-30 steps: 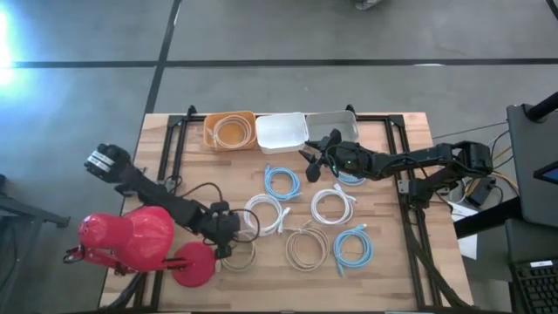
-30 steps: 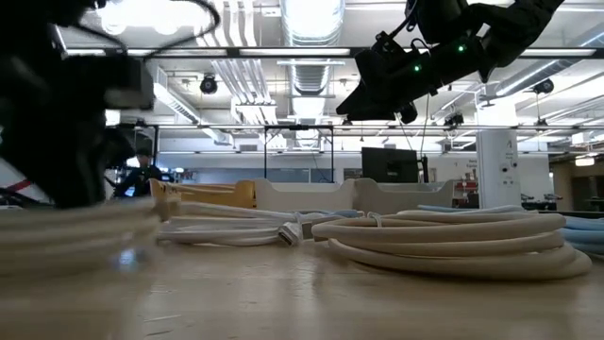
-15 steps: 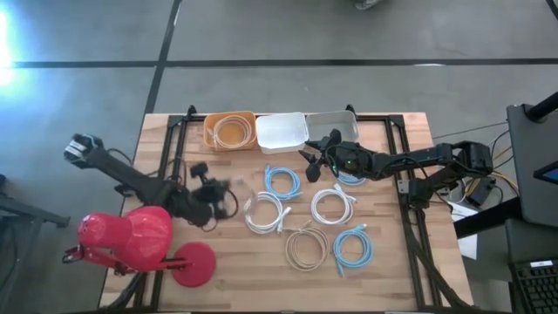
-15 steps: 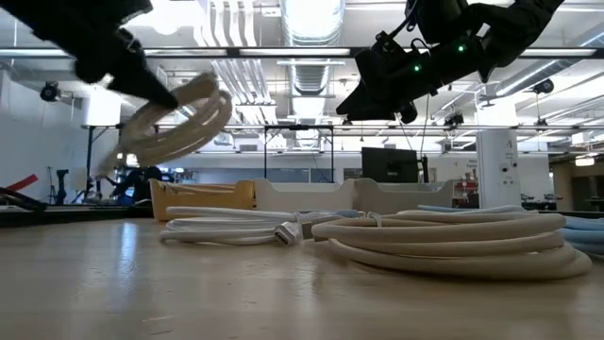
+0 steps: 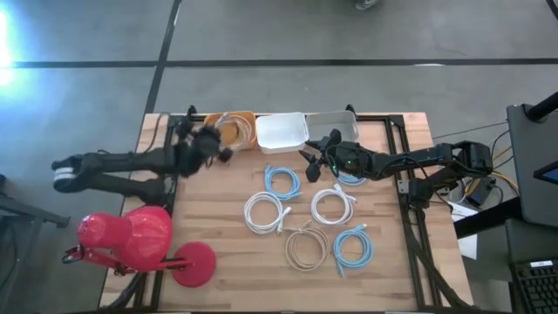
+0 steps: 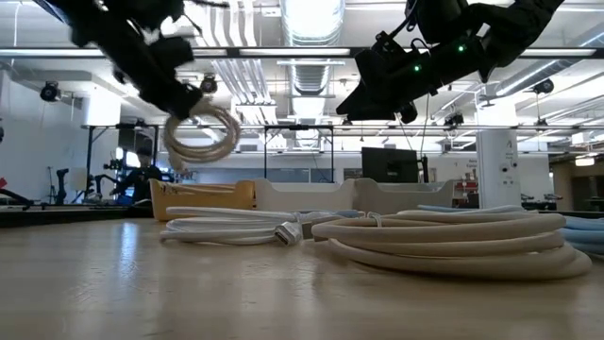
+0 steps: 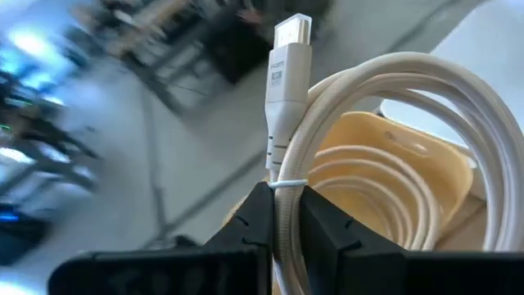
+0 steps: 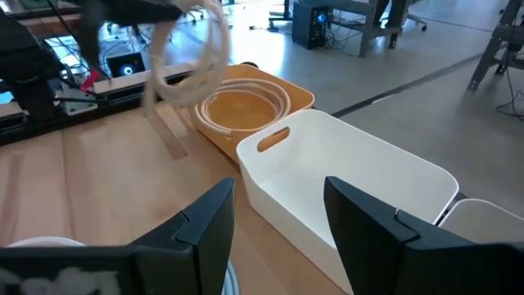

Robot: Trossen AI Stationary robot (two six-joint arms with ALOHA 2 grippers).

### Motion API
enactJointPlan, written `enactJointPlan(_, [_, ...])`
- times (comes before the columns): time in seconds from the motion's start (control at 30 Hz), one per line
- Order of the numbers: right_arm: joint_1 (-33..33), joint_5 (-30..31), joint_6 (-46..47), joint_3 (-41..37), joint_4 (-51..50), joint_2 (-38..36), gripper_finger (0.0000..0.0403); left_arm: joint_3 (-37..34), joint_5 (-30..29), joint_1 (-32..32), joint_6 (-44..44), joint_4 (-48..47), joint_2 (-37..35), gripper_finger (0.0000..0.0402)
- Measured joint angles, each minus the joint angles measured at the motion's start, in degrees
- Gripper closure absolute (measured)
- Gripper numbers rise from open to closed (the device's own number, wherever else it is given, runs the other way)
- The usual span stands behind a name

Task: Sort HDMI cables
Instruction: Put the brown hdmi cable into the yellow bin

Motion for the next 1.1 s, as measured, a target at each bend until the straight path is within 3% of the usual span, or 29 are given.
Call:
enactJointPlan(0.1, [0.0, 0.01, -0.02, 0.0, 0.0, 0.0, 0.022, 0.01, 14.18, 10.27, 4.26, 7.25, 2.94, 0.0367])
enactJointPlan(0.17, [0.0, 0.02, -0.02, 0.0, 0.0, 0.0, 0.022, 0.01, 19.88, 15.84, 5.79, 10.8, 5.4, 0.0367])
enactJointPlan(0.37, [0.0, 0.04, -0.51, 0.02, 0.0, 0.0, 0.022, 0.03, 25.79, 25.87, 9.4, 15.68, 13.54, 0.0367])
enactJointPlan(0.63, [-0.04, 0.05, -1.35, 0.02, 0.0, 0.02, 0.022, 0.15, 26.0, 27.14, 13.26, 21.23, 23.03, 0.0362])
enactJointPlan(0.8, [-0.04, 0.06, -1.35, 0.0, -0.05, 0.0, 0.022, 0.75, 23.33, 27.13, 14.49, 20.93, 26.93, 0.0331])
enactJointPlan(1.1, [0.02, 0.07, -0.27, -0.53, -0.05, 0.0, 0.022, 3.95, 19.84, 26.7, 15.94, 20.32, 24.76, 0.0267])
